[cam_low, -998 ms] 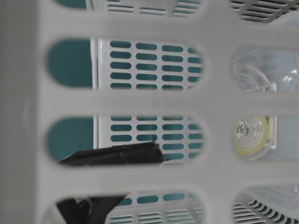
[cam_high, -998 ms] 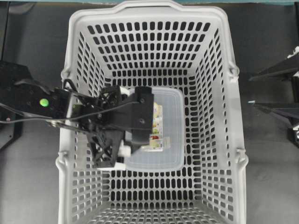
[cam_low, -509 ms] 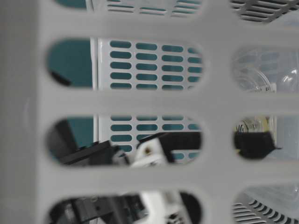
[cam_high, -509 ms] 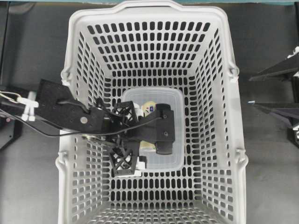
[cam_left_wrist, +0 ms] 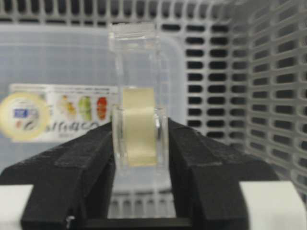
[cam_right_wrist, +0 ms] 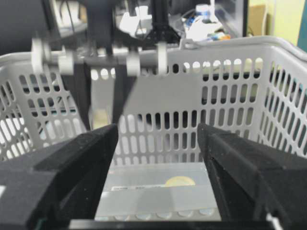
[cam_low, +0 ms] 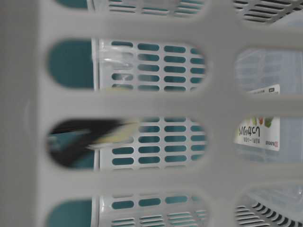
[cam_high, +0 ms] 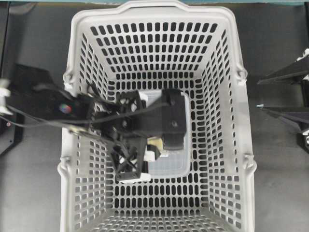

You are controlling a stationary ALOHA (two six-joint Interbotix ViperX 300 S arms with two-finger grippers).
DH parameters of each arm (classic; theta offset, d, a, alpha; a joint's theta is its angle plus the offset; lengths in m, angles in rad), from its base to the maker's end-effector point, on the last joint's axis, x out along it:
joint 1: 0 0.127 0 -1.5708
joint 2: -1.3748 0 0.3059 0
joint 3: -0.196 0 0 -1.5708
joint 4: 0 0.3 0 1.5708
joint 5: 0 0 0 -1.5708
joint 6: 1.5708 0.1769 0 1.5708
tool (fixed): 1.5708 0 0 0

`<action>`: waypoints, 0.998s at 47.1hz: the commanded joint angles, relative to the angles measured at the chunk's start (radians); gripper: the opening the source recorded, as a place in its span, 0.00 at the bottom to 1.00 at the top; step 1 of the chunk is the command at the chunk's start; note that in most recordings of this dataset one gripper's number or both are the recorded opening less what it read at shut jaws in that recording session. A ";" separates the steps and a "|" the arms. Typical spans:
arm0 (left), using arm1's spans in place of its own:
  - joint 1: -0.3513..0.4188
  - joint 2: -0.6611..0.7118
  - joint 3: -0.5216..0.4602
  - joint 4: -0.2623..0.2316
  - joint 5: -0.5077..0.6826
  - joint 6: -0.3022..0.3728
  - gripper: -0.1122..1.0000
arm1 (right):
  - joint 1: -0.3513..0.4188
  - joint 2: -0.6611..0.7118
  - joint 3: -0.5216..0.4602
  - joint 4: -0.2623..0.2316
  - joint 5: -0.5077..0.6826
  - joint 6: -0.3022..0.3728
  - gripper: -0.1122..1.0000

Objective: Pick up the tape dispenser from the shopping basket with the left arm.
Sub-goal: 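Lower the open left gripper around the tape dispenser inside the basket, then close the left gripper on the tape dispenser and lift it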

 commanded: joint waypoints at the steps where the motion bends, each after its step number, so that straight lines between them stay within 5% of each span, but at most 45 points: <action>1: -0.002 -0.034 -0.141 0.003 0.121 0.003 0.36 | 0.002 0.005 -0.006 0.003 -0.003 0.000 0.69; 12: -0.002 0.003 -0.238 0.003 0.267 0.002 0.36 | 0.002 0.005 -0.006 0.003 -0.003 0.000 0.69; 47: -0.003 0.028 -0.235 0.003 0.265 0.002 0.36 | 0.002 0.002 -0.006 0.003 -0.003 0.000 0.69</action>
